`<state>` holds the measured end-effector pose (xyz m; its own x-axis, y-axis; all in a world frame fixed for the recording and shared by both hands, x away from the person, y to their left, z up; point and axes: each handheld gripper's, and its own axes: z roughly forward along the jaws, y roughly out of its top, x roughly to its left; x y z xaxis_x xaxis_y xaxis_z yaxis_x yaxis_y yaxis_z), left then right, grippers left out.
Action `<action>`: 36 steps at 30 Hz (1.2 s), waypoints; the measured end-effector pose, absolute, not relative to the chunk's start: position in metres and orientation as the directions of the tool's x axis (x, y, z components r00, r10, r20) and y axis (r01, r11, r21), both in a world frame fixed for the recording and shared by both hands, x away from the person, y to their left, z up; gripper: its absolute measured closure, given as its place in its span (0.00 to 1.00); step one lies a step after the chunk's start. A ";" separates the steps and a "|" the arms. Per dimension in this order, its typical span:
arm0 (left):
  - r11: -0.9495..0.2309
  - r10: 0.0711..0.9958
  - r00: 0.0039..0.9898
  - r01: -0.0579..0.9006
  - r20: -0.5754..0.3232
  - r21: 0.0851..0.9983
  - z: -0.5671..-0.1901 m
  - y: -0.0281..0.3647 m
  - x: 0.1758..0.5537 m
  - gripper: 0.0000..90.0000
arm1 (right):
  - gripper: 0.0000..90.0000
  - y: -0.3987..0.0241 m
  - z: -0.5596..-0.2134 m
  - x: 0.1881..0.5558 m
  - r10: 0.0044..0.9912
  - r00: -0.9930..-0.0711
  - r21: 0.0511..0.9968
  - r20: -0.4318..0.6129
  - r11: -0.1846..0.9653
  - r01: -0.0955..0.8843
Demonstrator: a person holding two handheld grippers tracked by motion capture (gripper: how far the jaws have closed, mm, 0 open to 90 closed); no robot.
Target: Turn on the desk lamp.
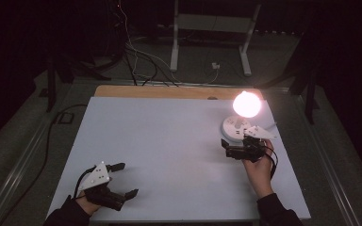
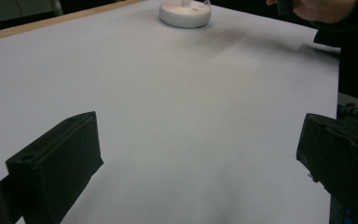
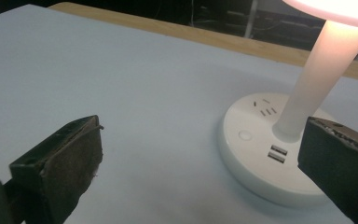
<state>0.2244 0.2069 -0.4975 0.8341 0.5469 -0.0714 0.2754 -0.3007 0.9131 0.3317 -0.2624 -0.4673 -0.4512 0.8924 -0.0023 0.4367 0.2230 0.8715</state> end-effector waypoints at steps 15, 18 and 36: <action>-0.298 0.548 0.833 0.279 -0.076 0.913 -0.498 0.207 0.225 0.00 | 0.00 -0.280 -0.462 0.306 0.888 -0.459 0.890 0.001 0.209 0.405; -0.294 0.548 0.833 0.278 -0.077 0.914 -0.498 0.207 0.225 0.00 | 0.00 -0.284 -0.463 0.300 0.883 -0.470 0.889 0.005 0.211 0.406; -0.298 0.548 0.833 0.281 -0.077 0.912 -0.498 0.206 0.225 0.00 | 0.00 -0.307 -0.494 0.265 0.857 -0.511 0.843 0.062 0.229 0.486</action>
<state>0.2246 0.2065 -0.4978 0.8330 0.5478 -0.0774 0.2806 -0.2978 0.9125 0.2647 -0.3070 -0.4938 -0.5108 0.8575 0.0621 0.4862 0.2286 0.8434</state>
